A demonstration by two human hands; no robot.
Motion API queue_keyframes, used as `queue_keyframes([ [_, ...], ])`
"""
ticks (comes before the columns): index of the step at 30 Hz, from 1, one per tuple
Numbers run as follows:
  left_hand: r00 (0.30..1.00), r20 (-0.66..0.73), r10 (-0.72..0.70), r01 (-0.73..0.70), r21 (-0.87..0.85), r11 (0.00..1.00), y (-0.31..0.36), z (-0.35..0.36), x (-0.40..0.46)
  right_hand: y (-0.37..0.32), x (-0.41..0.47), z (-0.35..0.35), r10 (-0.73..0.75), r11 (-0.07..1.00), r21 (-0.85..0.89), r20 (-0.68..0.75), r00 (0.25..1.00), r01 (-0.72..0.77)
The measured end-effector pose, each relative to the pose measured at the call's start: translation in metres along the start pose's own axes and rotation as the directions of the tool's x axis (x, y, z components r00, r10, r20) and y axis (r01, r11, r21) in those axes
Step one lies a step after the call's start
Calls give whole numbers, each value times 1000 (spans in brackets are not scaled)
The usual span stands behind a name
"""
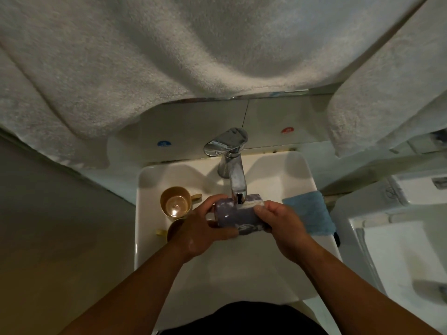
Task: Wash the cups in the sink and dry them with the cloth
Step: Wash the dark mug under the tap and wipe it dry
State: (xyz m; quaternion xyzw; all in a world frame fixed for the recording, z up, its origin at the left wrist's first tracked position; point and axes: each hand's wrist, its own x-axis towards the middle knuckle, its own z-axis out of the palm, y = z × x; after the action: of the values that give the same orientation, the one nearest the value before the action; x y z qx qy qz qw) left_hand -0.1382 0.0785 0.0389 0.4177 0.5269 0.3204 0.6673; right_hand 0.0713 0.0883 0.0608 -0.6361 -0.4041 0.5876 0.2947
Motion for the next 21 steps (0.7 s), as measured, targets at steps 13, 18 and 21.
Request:
queue_keyframes([
  [13,986,-116,-117,90,-217,972,5,5,2,4,-4,3,-97,994,-24,167,981,102],
  [18,993,-94,-77,63,-143,988,0,4,-1,5,-8,4,-92,996,-9,156,983,94],
  [21,988,-130,-82,65,-132,989,-2,7,0,6,-8,3,-99,994,-29,162,982,105],
])
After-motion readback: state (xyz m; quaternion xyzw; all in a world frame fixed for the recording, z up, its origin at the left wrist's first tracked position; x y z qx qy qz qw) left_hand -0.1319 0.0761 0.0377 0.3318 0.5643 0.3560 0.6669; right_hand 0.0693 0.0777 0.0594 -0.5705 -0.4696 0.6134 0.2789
